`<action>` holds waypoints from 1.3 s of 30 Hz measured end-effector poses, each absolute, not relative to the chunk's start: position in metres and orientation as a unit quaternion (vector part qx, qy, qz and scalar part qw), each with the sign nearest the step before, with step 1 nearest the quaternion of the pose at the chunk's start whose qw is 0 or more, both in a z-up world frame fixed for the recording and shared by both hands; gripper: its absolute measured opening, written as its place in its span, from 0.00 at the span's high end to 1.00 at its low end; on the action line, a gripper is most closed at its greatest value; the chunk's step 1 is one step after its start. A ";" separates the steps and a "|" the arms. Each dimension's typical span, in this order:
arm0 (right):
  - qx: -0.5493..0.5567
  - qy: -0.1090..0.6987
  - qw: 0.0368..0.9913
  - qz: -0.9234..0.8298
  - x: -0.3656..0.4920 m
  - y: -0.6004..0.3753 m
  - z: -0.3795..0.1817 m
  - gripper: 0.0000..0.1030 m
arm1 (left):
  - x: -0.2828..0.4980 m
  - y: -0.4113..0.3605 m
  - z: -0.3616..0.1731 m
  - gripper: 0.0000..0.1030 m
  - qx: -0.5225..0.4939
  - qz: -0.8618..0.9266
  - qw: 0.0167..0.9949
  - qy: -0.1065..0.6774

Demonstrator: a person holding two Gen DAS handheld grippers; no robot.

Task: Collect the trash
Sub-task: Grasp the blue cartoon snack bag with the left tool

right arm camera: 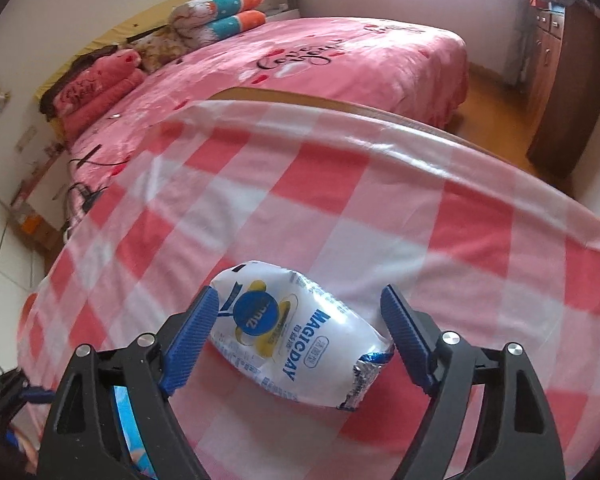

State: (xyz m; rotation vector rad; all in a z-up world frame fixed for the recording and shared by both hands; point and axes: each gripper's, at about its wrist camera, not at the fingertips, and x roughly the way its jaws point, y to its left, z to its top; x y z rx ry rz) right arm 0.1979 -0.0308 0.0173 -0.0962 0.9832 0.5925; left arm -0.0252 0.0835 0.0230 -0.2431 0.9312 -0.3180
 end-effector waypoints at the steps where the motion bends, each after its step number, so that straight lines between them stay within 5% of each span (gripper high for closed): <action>1: -0.047 0.465 0.837 0.285 0.193 -0.030 0.017 0.21 | -0.022 0.080 0.024 0.12 -0.119 -0.154 0.874 0.445; 27: -0.020 0.466 0.856 0.225 0.111 -0.099 0.019 0.18 | 0.051 0.031 0.020 0.12 -0.064 -0.070 0.887 0.452; 39: -0.103 0.445 0.852 0.256 0.117 -0.050 0.017 0.12 | 0.045 0.055 0.018 0.49 -0.103 -0.097 0.878 0.458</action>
